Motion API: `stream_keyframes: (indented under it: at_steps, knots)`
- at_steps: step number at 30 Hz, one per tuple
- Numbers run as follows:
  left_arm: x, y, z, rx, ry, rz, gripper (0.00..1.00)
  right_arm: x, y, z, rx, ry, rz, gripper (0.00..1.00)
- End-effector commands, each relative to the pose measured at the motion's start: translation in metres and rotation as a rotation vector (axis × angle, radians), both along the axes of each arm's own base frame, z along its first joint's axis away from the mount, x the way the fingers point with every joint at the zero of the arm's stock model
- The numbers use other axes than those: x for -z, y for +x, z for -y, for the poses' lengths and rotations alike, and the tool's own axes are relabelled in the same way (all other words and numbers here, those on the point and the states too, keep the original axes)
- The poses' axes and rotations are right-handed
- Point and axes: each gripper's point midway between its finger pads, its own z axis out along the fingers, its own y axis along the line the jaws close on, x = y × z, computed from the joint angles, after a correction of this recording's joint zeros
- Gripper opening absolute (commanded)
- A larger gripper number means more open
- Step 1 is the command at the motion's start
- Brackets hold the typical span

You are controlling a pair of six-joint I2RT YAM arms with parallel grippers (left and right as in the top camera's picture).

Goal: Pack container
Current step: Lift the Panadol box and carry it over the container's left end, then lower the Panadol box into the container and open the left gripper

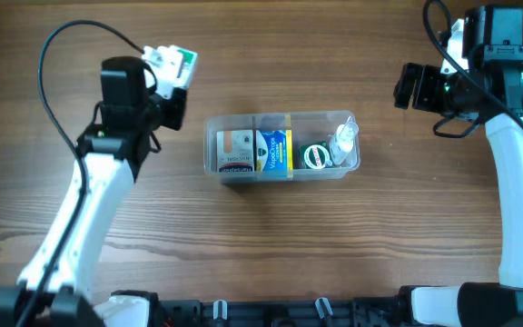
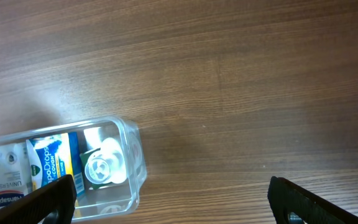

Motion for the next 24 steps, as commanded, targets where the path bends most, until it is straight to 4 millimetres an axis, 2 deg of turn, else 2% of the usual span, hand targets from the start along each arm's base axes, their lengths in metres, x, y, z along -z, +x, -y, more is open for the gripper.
stream_keyframes:
  at_steps: [1,4,8,14,24]
  knots:
    - [-0.014,-0.024,0.033,0.078,-0.013,-0.003,0.45,-0.008,0.002,0.0,0.004,0.0,0.026,1.0]
    - [-0.005,-0.044,0.053,0.14,0.0,-0.066,0.45,-0.008,0.002,0.0,0.003,-0.001,0.026,1.0]
    - [0.01,-0.06,0.07,0.212,0.02,-0.134,0.45,-0.008,0.002,0.0,0.003,-0.001,0.026,1.0]
    - [0.028,-0.093,0.105,0.517,0.05,-0.198,0.52,-0.008,0.002,0.0,0.003,-0.001,0.026,1.0]
    - [0.058,-0.109,0.125,0.768,0.068,-0.242,0.52,-0.008,0.002,0.0,0.003,-0.001,0.026,1.0]
